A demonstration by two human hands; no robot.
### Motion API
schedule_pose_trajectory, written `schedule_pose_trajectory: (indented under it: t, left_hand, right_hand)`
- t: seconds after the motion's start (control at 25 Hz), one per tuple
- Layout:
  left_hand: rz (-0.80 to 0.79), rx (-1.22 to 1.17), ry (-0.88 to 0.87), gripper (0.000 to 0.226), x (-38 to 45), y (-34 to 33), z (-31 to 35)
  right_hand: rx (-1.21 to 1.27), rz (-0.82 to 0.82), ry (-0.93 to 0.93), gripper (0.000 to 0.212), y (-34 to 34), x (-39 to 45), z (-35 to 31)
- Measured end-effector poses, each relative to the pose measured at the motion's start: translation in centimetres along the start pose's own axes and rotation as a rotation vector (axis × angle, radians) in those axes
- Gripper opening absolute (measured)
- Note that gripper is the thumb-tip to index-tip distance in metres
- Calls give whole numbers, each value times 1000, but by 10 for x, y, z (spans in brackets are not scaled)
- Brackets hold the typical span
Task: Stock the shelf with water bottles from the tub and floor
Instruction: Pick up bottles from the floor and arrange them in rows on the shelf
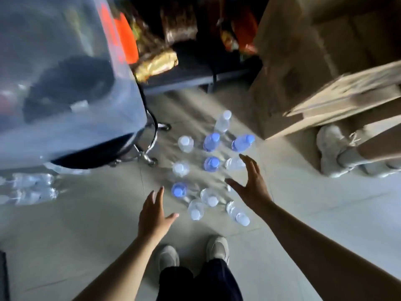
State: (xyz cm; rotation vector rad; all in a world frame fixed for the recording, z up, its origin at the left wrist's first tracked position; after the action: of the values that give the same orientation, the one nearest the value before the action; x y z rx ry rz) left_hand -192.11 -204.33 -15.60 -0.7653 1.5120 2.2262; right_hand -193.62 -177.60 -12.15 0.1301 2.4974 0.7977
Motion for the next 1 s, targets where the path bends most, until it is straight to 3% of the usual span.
schedule_pose_trajectory:
  t: [0.2, 0.4, 0.68, 0.84, 1.0]
  left_hand:
    - [48, -323, 130, 86, 77, -104, -31]
    - [134, -408, 31, 67, 113, -150, -37]
    - [180, -582, 60, 44, 130, -152, -45]
    - [192, -720, 145, 44, 127, -138, -61]
    - [211, -793, 141, 45, 104, -114, -69]
  right_hand:
    - [102, -85, -74, 86, -99, 62, 95]
    - [126, -60, -71, 72, -142, 116, 130]
    - [1, -112, 16, 57, -149, 152, 126]
    - [-66, -150, 115, 44, -154, 151, 111]
    - [98, -16, 5, 37, -142, 130, 97]
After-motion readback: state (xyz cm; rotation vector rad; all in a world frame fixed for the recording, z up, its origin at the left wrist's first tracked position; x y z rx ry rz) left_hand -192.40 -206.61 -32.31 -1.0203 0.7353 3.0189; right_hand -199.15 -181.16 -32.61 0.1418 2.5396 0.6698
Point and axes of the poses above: each hand's wrist, its own x-axis towards the middle knuckle, its own y-axis out of the back of the hand, z = x × y, the point moved 1 cm from there along x, towards the middle knuckle, and after that the axes turned 4 degrees about x, right-handed, at the moved point
